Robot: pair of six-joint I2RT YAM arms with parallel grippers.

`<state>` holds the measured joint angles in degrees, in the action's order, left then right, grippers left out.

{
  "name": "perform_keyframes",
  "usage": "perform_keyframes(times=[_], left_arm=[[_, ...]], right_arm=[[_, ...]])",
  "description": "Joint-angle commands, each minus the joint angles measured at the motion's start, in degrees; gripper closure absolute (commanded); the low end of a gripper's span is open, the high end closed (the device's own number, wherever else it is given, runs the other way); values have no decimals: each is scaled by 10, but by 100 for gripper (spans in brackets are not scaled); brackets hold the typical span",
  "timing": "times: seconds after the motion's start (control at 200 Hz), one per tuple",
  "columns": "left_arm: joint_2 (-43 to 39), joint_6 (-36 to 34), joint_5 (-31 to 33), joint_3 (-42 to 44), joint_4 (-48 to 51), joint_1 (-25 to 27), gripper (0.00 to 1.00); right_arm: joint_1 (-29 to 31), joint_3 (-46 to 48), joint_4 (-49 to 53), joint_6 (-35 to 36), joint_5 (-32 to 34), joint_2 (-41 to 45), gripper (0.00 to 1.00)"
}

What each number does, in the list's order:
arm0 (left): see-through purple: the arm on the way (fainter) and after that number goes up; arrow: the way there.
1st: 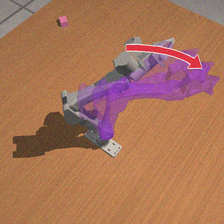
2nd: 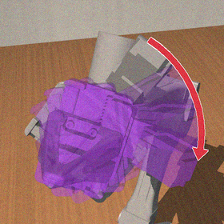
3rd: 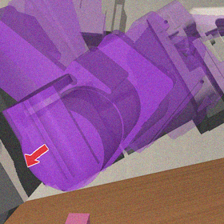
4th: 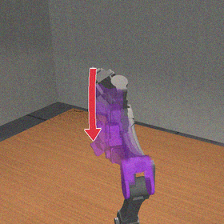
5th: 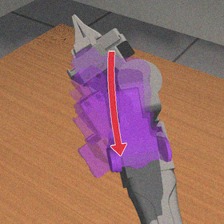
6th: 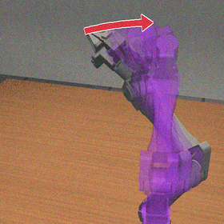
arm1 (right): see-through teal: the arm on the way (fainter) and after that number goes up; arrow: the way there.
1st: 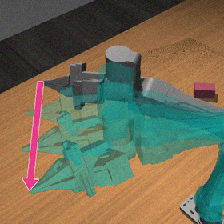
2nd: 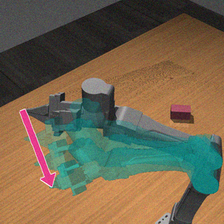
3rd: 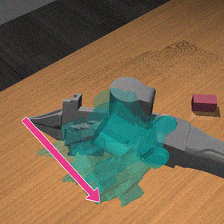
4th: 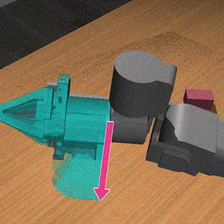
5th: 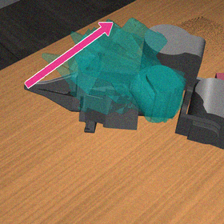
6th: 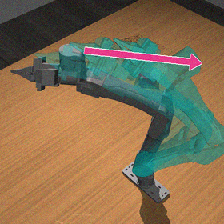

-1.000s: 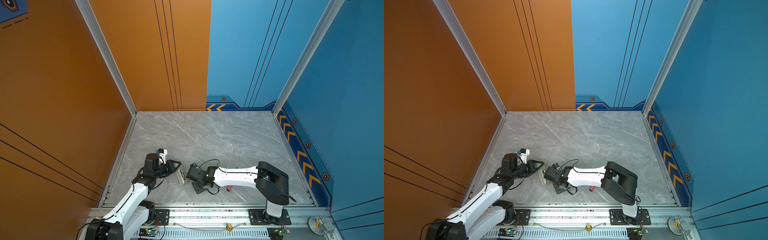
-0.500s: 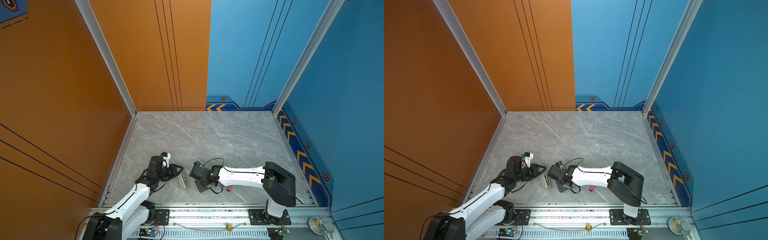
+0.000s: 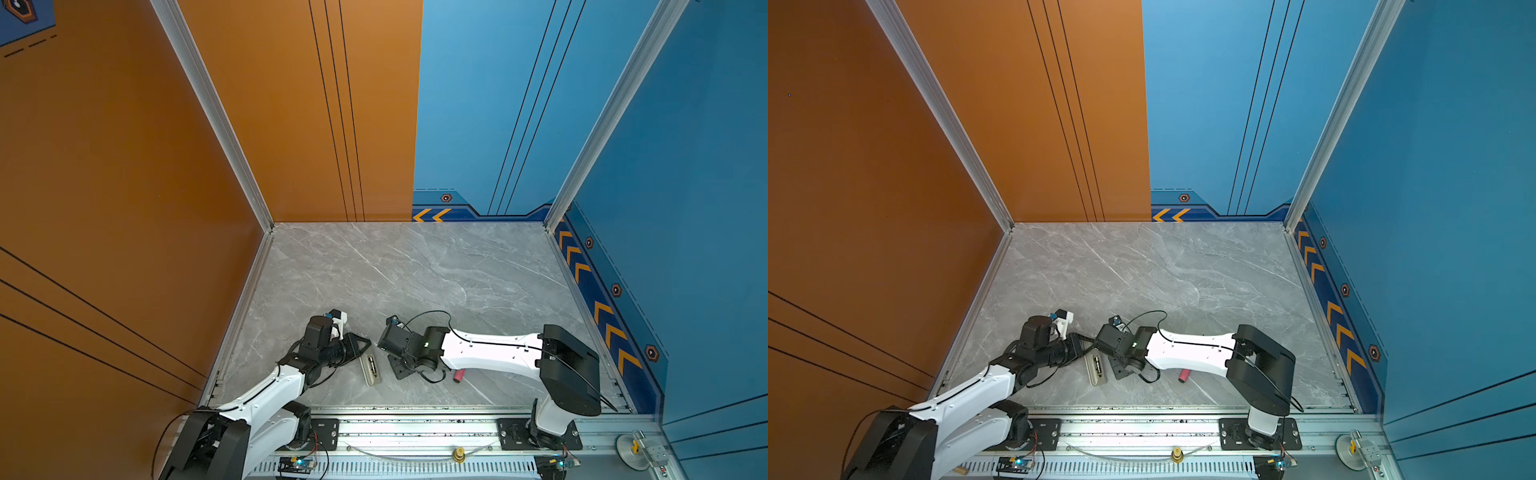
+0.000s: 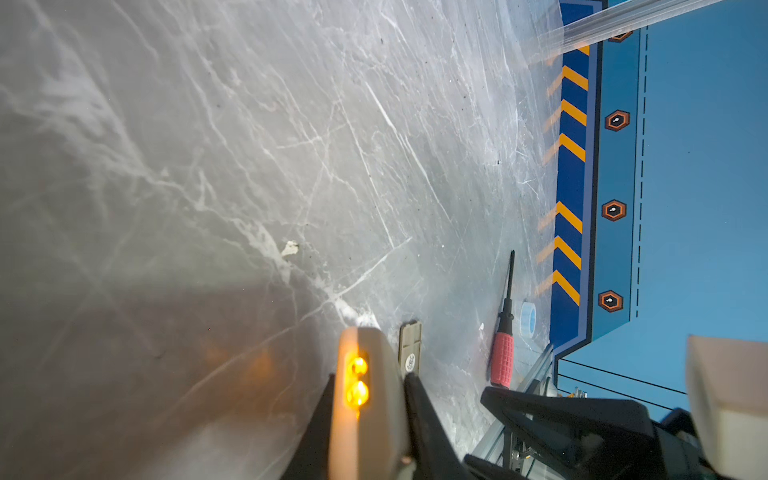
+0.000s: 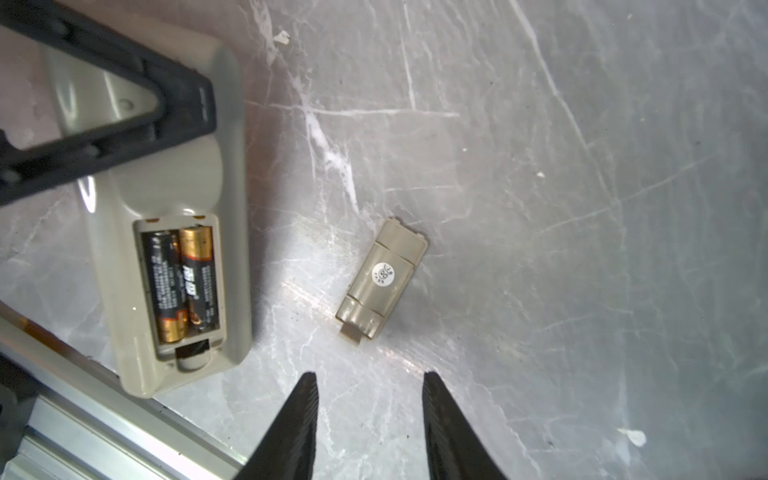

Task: Load the batteries into the remote control

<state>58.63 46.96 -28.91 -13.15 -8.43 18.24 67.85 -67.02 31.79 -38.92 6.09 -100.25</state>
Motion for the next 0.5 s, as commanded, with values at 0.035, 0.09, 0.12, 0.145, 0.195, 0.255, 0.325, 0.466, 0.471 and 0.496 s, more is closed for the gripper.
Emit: perform_keyframes(times=[0.035, 0.09, 0.12, 0.145, 0.195, 0.255, 0.325, 0.466, 0.471, 0.496], left_arm=[[2, 1, 12, 14, -18, 7, 100], [5, 1, 15, 17, -20, 8, 100], [7, 1, 17, 18, -19, 8, 100], [8, 0, 19, 19, -20, 8, 100], [10, -2, 22, 22, -20, 8, 100], [14, -4, 29, 25, -20, 8, 100], [20, -4, 32, 29, -26, 7, 100], [23, 0, 35, 40, -37, 7, 96], [23, 0, 36, 40, -37, 7, 96], [23, 0, 37, 41, -37, 6, 95]], right_arm=[[1, -8, -1, -5, -3, -21, 67], [-1, -8, -2, -6, -4, -25, 69], [-1, -8, -4, -7, -5, -27, 69], [-1, -8, -5, -8, -5, -28, 70], [-1, -8, -8, -8, -7, -32, 71], [-1, -9, -10, -9, -10, -36, 72], [-1, -10, -14, -10, -15, -39, 74], [0, -14, -18, -14, -20, -44, 75], [-1, -14, -19, -14, -20, -45, 75], [0, -14, -19, -15, -20, -45, 76]])
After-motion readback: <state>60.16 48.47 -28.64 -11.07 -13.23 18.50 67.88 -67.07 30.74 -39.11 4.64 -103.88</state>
